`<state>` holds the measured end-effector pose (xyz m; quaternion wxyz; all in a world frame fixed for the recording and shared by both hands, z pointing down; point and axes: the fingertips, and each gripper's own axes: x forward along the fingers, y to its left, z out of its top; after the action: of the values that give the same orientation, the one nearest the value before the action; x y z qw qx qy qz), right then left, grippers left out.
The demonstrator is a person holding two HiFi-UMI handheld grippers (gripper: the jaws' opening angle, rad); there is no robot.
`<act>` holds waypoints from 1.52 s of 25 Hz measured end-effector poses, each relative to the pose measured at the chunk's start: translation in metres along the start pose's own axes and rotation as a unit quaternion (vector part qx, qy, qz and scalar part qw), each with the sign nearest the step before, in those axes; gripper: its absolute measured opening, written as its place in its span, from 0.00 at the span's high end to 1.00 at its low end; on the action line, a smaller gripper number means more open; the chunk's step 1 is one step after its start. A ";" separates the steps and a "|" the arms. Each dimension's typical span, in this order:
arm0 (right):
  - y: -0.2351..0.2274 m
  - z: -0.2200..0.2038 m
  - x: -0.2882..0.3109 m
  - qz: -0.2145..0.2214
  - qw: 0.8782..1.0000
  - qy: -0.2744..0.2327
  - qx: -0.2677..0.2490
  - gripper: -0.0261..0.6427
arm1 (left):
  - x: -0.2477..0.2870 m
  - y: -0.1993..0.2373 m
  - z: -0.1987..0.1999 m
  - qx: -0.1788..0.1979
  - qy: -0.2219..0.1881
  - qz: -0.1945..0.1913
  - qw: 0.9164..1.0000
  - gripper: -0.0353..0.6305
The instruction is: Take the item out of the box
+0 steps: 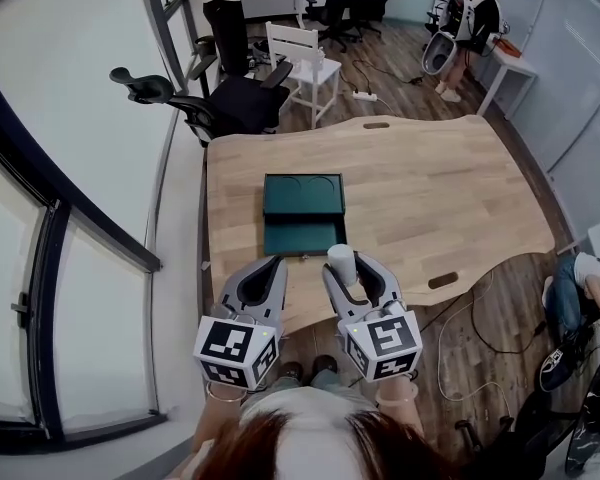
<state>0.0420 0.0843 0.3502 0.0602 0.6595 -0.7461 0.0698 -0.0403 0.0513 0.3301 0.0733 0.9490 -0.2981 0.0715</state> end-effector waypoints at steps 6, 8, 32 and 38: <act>-0.003 0.011 -0.012 -0.006 1.000 -0.013 0.005 0.67 | -0.001 -0.008 0.003 0.002 0.000 -0.009 1.000 0.94; -0.001 0.013 -0.014 -0.008 1.000 -0.015 0.002 0.67 | -0.002 -0.010 0.003 0.002 -0.001 -0.011 1.000 0.94; 0.016 0.019 -0.017 -0.022 0.999 -0.023 -0.015 0.67 | -0.010 -0.003 0.003 0.004 -0.005 -0.028 1.000 0.94; 0.019 0.018 -0.018 -0.027 0.999 -0.022 -0.013 0.67 | -0.013 -0.001 0.003 0.004 -0.004 -0.032 0.999 0.94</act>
<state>0.0256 0.1004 0.3284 0.0547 0.6798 -0.7300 0.0438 -0.0502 0.0592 0.3249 0.0705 0.9586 -0.2678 0.0663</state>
